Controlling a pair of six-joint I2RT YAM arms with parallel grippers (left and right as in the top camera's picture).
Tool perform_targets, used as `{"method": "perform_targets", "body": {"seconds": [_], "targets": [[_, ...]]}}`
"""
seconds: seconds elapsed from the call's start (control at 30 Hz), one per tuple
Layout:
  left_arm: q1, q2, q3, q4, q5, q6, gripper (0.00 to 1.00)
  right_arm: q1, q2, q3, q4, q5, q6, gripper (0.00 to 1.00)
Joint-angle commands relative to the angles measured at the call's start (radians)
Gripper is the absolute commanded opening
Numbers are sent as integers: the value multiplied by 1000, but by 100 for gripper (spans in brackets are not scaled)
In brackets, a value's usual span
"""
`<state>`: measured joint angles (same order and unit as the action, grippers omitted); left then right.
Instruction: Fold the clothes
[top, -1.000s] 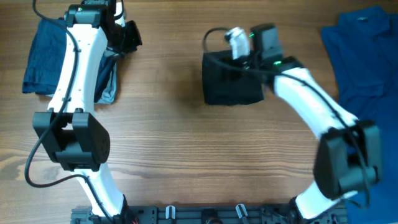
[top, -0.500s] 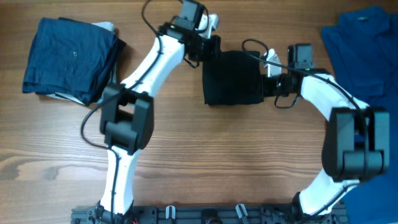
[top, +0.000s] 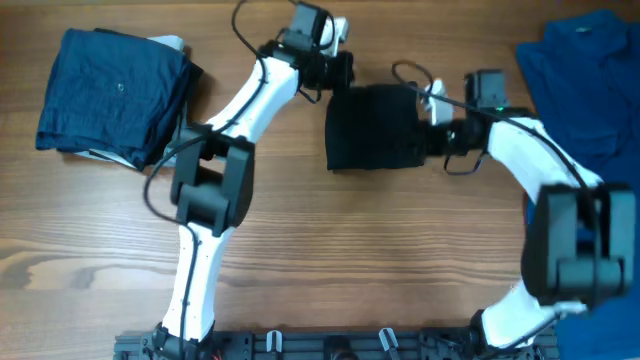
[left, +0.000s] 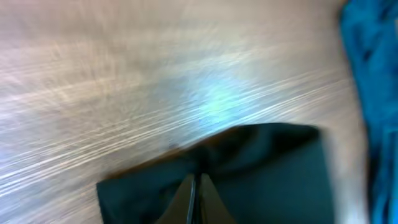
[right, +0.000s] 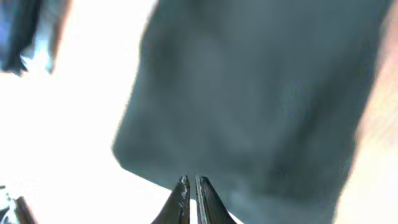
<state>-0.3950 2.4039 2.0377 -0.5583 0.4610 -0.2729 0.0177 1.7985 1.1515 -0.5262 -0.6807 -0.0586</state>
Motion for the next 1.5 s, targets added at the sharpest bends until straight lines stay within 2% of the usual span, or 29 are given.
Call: {"method": "perform_targets", "body": {"seconds": [0.0,0.07,0.17,0.3,0.37,0.5,0.57,0.7,0.83,0.9,1.0,1.07,1.2,1.33,1.47], "targets": [[14,-218,50,-61,-10,3,4,0,-168,56,68,13,-5,5],[13,-219,49,-131,4,3,4,0,-161,53,134,79,35,4],[4,-172,18,-233,65,3,4,0,-76,53,200,77,35,4],[-2,-103,-57,-253,228,7,4,0,145,53,361,-55,36,4],[-7,-92,-127,-243,230,24,4,0,302,53,428,-53,58,4],[-5,-90,-196,-238,162,65,4,0,488,53,481,-54,58,4],[-5,-97,-195,-220,158,79,4,0,474,54,491,-55,58,4],[-7,-193,-192,-220,159,79,4,0,276,76,489,-53,60,4],[-12,-268,-192,-270,214,76,4,-21,62,75,300,-34,122,9],[-30,-247,-210,-311,201,79,4,-27,57,74,206,-29,114,8],[-78,-215,-274,-312,201,79,4,-27,59,63,46,171,108,7],[-113,-208,-325,-295,200,79,4,-28,59,48,1,255,85,7],[-133,-208,-428,-219,75,72,4,-28,96,-9,87,255,77,8],[-129,-199,-530,-81,37,17,4,-28,184,-16,126,255,77,7],[-131,-192,-565,-60,39,2,4,-29,211,-6,129,258,78,7]]}}
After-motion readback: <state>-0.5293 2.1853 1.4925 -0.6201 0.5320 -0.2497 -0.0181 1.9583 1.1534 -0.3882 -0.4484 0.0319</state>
